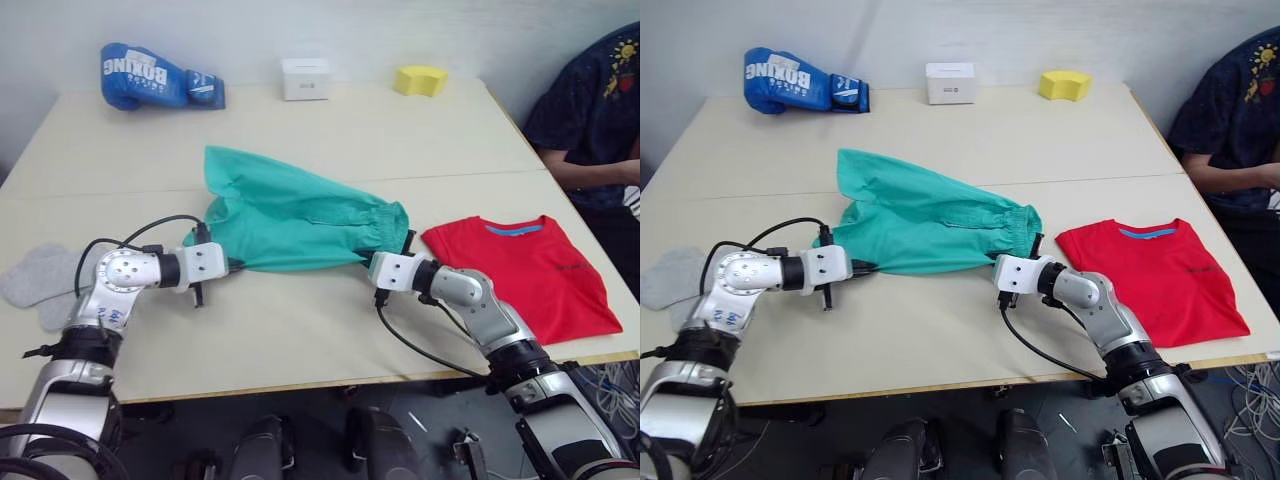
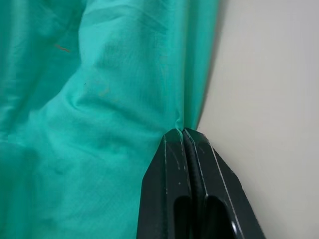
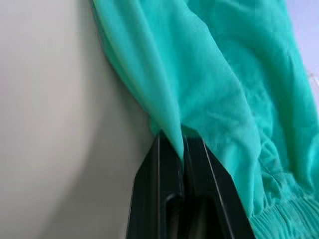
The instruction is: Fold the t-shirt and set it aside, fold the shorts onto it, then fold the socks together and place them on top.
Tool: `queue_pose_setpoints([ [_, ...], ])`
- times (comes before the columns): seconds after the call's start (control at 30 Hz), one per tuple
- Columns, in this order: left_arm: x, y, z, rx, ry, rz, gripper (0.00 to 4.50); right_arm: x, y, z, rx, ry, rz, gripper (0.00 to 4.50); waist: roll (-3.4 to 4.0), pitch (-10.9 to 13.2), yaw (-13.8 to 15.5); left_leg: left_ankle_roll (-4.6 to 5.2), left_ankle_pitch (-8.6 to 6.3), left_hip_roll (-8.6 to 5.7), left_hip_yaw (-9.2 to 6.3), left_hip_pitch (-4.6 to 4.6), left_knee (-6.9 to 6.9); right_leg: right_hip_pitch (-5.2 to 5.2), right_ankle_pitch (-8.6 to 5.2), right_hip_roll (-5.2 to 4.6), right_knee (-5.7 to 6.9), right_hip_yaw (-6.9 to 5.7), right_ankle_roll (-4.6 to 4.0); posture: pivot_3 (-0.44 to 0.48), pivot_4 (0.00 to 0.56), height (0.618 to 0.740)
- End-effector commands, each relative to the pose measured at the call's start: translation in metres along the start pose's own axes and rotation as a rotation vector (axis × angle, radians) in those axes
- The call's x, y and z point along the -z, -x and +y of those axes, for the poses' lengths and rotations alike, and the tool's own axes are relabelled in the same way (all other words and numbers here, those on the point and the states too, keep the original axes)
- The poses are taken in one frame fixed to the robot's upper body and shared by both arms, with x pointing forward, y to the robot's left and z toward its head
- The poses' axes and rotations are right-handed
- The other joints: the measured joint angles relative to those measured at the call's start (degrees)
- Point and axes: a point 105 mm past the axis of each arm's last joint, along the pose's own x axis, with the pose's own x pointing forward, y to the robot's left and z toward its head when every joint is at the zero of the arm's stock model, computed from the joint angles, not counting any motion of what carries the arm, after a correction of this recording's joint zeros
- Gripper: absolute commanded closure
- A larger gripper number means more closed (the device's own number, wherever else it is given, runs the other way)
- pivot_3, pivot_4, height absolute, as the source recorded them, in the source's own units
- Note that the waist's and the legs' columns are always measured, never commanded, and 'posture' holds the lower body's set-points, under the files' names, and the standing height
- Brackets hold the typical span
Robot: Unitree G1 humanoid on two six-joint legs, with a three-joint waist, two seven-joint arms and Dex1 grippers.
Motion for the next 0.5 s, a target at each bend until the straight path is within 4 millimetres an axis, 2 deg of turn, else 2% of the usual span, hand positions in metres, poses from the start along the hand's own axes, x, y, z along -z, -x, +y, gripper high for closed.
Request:
queue_pose_setpoints([
  [0.03, 0.010, 0.011, -0.043, 0.179, 0.126, 0.042, 4.48, -0.002, 0.008, -0.012, 0.012, 0.015, -0.037, 4.50, 0.14, -0.12, -0.52, -0.06, -0.04, 0.10, 0.00, 0.00, 0.00, 0.02, -0.03, 0.02, 0.04, 0.01, -0.05, 0.000, 0.150, 0.740],
  [0.13, 0.005, 0.026, -0.058, 0.210, 0.190, 0.025, 4.48, -0.003, 0.013, -0.010, -0.023, 0.019, -0.063, 4.50, 0.14, -0.12, -0.75, -0.16, -0.10, 0.27, 0.01, 0.00, 0.00, 0.01, -0.15, 0.11, 0.05, 0.11, -0.22, 0.000, 0.150, 0.740],
  [0.33, -0.009, 0.049, -0.088, 0.219, 0.282, 0.015, 4.48, -0.010, 0.038, 0.016, -0.192, -0.026, -0.146, 4.50, 0.14, -0.12, -0.50, -0.35, -0.17, 0.47, -0.02, 0.12, 0.02, 0.02, -0.32, 0.17, -0.04, 0.31, -0.48, 0.000, 0.150, 0.740],
  [0.5, -0.029, 0.061, -0.106, 0.193, 0.353, -0.023, 4.48, -0.011, 0.051, 0.030, -0.216, -0.045, -0.135, 4.50, 0.14, -0.12, -0.38, -0.63, -0.45, 0.53, -0.07, 0.54, -0.02, 0.36, -0.40, 0.12, -0.05, 0.33, -0.62, 0.000, 0.150, 0.740],
])
